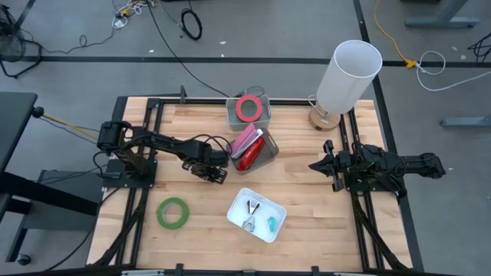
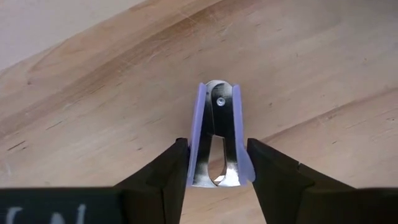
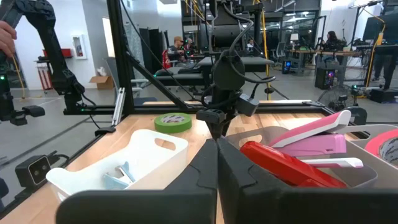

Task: Pick and place Stapler, Stapler remover, tape
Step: Put the purple staple remover into the white bin

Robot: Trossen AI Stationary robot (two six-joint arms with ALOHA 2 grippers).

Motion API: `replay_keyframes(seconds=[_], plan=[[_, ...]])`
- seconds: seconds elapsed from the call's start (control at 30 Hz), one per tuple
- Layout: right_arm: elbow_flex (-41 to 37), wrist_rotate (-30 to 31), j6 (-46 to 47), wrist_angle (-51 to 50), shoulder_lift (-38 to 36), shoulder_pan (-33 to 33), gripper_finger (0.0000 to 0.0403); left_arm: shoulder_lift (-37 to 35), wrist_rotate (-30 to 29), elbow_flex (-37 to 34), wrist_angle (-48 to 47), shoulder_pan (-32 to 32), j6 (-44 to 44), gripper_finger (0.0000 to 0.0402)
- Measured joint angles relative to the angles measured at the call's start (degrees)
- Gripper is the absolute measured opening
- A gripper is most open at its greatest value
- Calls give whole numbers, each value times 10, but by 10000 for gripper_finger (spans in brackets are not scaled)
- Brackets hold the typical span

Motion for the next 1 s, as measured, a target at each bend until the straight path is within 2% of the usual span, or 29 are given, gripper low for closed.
replay_keyframes(seconds=[0.3,0.8,1.0], plan=[[0,0,0,0,0,0,2,0,0,0,0,0,1,118],[0,0,0,0,0,0,2,0,5,1,-1,0,1,115],[0,0,0,0,0,0,2,0,16,26,-11,0,31,115]])
